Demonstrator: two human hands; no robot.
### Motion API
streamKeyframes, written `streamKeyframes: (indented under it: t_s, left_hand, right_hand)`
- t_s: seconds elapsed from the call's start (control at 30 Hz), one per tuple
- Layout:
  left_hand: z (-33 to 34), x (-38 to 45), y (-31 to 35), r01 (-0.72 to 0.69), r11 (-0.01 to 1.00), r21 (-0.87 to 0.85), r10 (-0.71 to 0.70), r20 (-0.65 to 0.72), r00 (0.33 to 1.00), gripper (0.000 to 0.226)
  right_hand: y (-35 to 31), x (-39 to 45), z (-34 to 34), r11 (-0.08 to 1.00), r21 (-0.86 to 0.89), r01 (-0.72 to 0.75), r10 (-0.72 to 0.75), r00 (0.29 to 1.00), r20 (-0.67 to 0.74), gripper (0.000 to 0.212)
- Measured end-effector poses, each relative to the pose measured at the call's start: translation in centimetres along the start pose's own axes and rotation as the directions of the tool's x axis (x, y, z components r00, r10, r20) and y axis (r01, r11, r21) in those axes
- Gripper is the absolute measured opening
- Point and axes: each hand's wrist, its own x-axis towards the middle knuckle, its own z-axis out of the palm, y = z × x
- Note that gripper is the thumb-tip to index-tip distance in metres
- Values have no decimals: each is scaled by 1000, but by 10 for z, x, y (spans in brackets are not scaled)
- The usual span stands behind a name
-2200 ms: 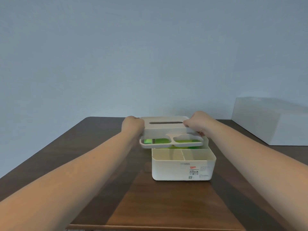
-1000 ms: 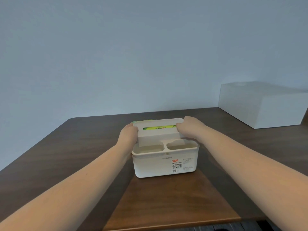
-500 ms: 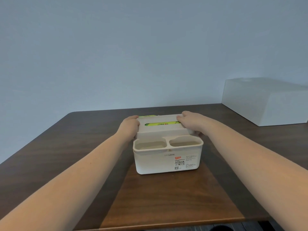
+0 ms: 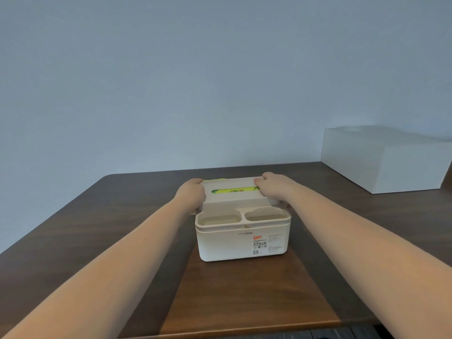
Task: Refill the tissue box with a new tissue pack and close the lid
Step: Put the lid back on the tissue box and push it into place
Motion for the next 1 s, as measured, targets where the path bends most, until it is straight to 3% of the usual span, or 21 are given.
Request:
streamKeyframes:
  t_s: [0.1, 0.23, 0.33, 0.47, 0.63, 0.87, 1.0]
  left_hand:
    - [0, -18, -1, -31, 999, 27, 32, -44, 999, 41]
    - [-1, -42, -15, -7, 1000, 25, 7, -16, 1000, 55]
    - [-3, -55, -33, -16, 998, -57, 17, 23, 1000, 62]
    - [-1, -66, -44, -76, 995, -66, 78, 34, 996, 48]
    - [0, -77, -40, -40, 993, -108, 45, 47, 998, 40]
    - [-5, -84, -33, -42, 997, -67, 49, 113, 992, 37]
    - [-6, -86, -33, -27, 999, -30, 31, 125, 992, 38]
  right_hand:
    - [-1, -8, 0, 1000, 14, 0, 1, 998, -70, 52]
    - [8, -18, 5, 995, 99, 15, 2, 986, -169, 52]
    - [20, -35, 8, 971, 237, 15, 10, 994, -107, 43]
    - [42, -52, 1, 871, 491, -20, -27, 996, 88, 25]
    - [67, -59, 0, 807, 579, -112, -36, 971, 238, 26]
    - [68, -58, 1, 784, 604, -143, -14, 969, 246, 29]
    - [61, -61, 0, 829, 539, -148, 13, 969, 245, 30]
